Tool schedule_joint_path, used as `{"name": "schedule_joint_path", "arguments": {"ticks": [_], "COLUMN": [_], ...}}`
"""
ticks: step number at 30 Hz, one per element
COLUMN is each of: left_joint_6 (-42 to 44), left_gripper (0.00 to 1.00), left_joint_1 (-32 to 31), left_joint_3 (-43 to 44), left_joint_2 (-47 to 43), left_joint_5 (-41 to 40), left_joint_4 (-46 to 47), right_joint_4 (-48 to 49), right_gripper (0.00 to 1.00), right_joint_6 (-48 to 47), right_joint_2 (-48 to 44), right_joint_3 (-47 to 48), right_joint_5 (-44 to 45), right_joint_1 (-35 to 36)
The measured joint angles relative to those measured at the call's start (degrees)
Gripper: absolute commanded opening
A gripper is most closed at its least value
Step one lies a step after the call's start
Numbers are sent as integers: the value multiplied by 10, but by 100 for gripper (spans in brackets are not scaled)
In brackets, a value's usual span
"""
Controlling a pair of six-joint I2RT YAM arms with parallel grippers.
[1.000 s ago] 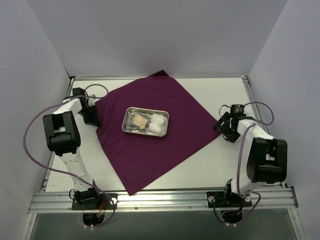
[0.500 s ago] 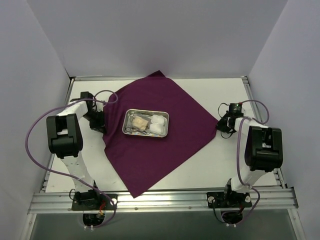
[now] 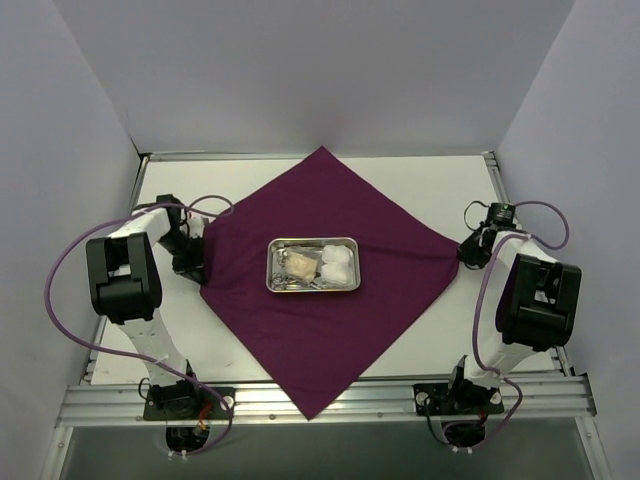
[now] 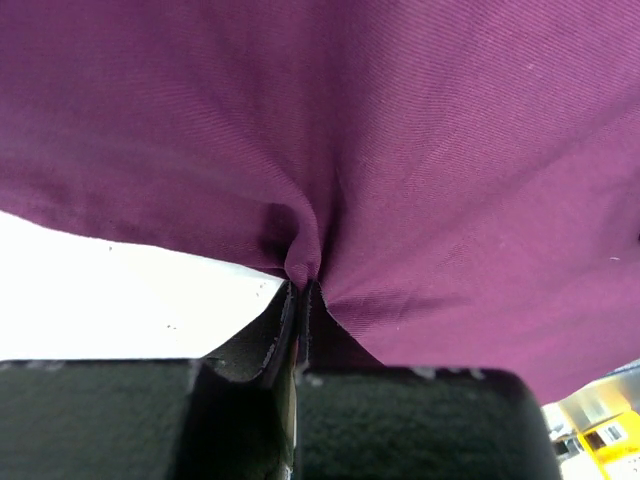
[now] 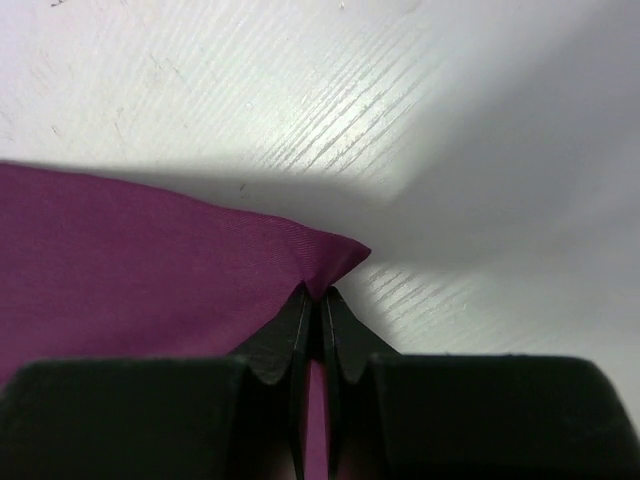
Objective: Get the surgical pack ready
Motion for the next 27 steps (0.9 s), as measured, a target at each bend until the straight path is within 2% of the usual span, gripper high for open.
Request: {"name": "schedule_joint_path", "arguments": {"ticks": [5, 7, 8, 9, 12, 13, 14, 16, 18, 21, 27], "left_joint_6": [3, 5, 5, 7, 19, 21, 23, 23, 21, 21, 28], "left_gripper": [2, 2, 6, 16, 32, 42, 46, 53, 54, 54, 54], "left_joint_1": [1, 1, 1, 1, 3, 5, 7, 11, 16, 27, 36], "left_joint_3": [0, 0, 1, 1, 2, 2, 3, 6, 13, 31, 81], "left_joint_2": [0, 0, 0, 0, 0, -1, -1, -2, -5, -16, -49], "left_joint_5": [-1, -3, -5, -8, -19, -23, -27, -34, -41, -53, -53], "left_joint_4": [-10, -10, -9, -10, -11, -13, -16, -23, -33, -42, -55], "right_joint_4": [-23, -27, -31, -35, -55, -66, -76, -98, -111, -119, -106], "right_gripper": [2, 21, 30, 42, 49, 50, 51, 54, 63, 66, 66], "right_joint_6": [-17, -20, -23, -26, -37, -40, -42, -45, -46, -54, -137], "right_joint_2": [0, 0, 0, 0, 0, 0, 0, -2, -10, -39, -111], "right_joint_3": [20, 21, 21, 21, 31, 38, 48, 75, 105, 143, 160], "right_joint_5": [0, 0, 3, 8, 29, 49, 63, 100, 141, 188, 153], "right_joint_1": [-5, -5, -5, -5, 2, 9, 20, 57, 110, 207, 363]}}
